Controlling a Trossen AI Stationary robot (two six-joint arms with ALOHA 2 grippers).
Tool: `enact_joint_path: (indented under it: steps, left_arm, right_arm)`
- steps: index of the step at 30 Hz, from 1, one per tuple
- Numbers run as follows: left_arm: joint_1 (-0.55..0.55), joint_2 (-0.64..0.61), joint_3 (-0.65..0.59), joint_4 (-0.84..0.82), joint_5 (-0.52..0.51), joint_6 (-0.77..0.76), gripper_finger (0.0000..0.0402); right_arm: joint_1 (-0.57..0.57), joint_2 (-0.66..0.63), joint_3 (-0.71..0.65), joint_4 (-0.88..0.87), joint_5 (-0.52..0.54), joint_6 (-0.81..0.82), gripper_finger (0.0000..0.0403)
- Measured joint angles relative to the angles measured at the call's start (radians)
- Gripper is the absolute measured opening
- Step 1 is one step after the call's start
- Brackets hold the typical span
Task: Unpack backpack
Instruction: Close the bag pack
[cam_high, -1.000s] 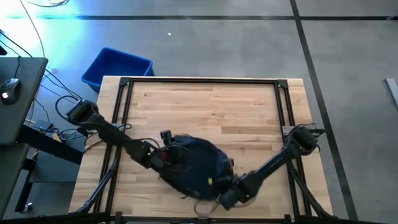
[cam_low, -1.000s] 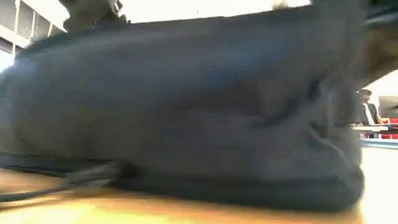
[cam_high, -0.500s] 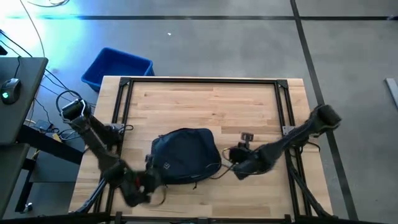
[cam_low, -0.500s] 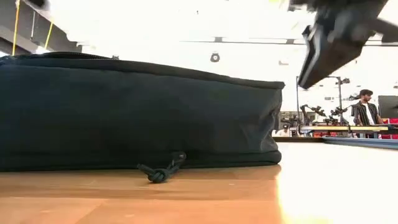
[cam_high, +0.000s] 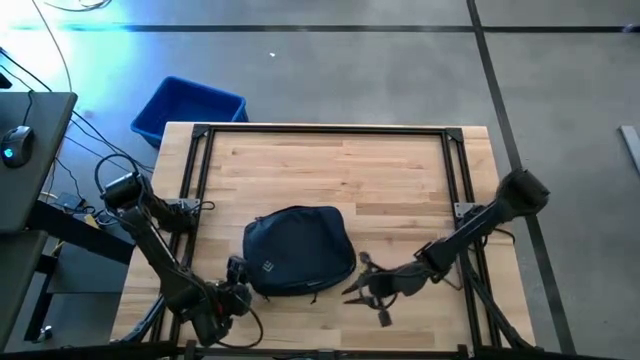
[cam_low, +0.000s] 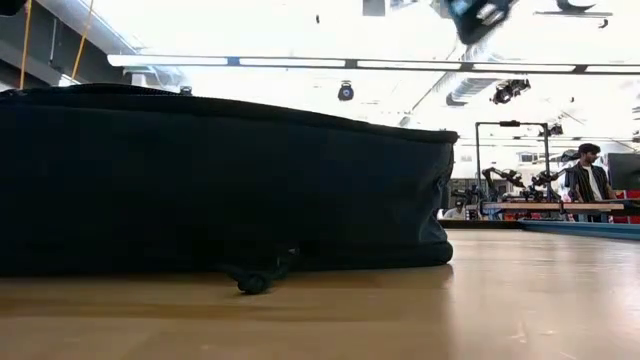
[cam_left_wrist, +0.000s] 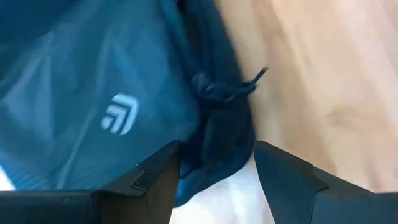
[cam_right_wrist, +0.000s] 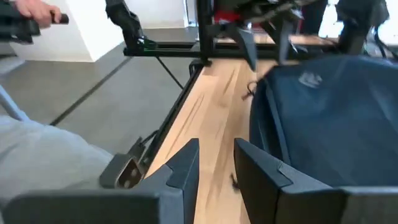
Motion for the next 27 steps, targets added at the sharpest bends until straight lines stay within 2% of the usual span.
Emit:
enact_joint_path:
  steps: [3, 8, 12, 14, 18, 19, 23, 27]
  left_arm:
    - [0.016, 0.019, 0.000, 0.012, -0.023, 0.023, 0.0184]
    - [0.052, 0.096, 0.000, 0.093, 0.002, 0.076, 0.0184]
    - [0.078, 0.158, 0.003, 0.116, -0.057, 0.019, 0.0169]
    - [0.092, 0.176, 0.009, 0.134, -0.105, -0.013, 0.0136]
    - [0.110, 0.195, 0.053, 0.194, -0.195, -0.018, 0.0030]
    - [0.116, 0.194, 0.065, 0.217, -0.218, -0.005, 0.0016]
    - [0.145, 0.194, 0.089, 0.353, -0.311, 0.062, 0.0018]
    - [0.167, 0.202, 0.095, 0.497, -0.313, 0.189, 0.0005]
  right_arm:
    - [0.006, 0.085, 0.087, -0.019, 0.004, -0.087, 0.0086]
    - [0.007, 0.215, 0.248, -0.114, 0.004, -0.167, 0.0100]
    - [0.008, 0.301, 0.372, -0.211, 0.032, -0.232, 0.0120]
    - [0.010, 0.340, 0.428, -0.256, 0.095, -0.262, 0.0132]
    - [0.019, 0.400, 0.524, -0.324, 0.256, -0.325, 0.0155]
    - [0.023, 0.412, 0.544, -0.331, 0.286, -0.349, 0.0159]
    - [0.037, 0.448, 0.592, -0.331, 0.399, -0.421, 0.0169]
    - [0.041, 0.457, 0.599, -0.336, 0.533, -0.413, 0.0169]
